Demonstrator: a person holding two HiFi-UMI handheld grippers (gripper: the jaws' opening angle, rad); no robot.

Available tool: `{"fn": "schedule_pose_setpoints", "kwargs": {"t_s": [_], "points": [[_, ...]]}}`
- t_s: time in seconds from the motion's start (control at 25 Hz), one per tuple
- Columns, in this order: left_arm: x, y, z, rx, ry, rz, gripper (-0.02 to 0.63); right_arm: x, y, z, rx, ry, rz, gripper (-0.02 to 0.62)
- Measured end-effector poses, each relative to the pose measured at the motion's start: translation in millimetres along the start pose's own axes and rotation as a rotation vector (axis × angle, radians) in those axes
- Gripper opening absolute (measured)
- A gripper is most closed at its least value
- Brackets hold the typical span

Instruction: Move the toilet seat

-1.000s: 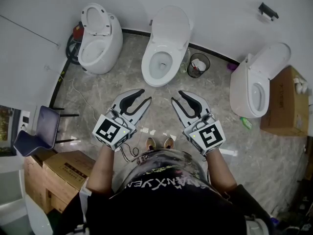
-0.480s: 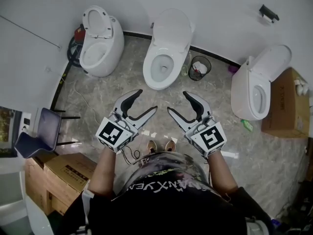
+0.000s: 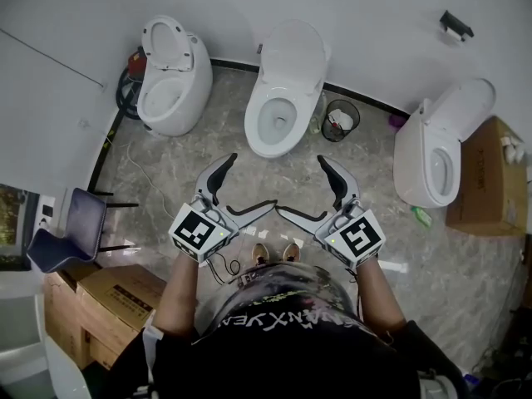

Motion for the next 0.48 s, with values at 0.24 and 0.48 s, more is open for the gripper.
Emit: {"fn": "schedule_pose_setpoints", "kwargs": {"t_s": [0.24, 0.48], "points": [[-0.5, 2.8, 1.7, 0.017, 0.037, -0.011, 0.545, 1.3, 4.6, 0.4, 0.020, -0.026, 0.002, 0.584], [-0.9, 1.2, 3.4, 0.021, 0.032, -0.014, 0.548, 1.9, 1.9, 1.2, 0.019, -0.027, 0.005, 0.584]]}}
Point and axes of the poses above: the fingertips, and each gripper's own axes: z backward along the fingers, x to its left, y out of its underside, the point moved 6 cm from there along z, backward along the fingers, and after that the axes turned 3 degrees about -y, right-handed, at the moved point
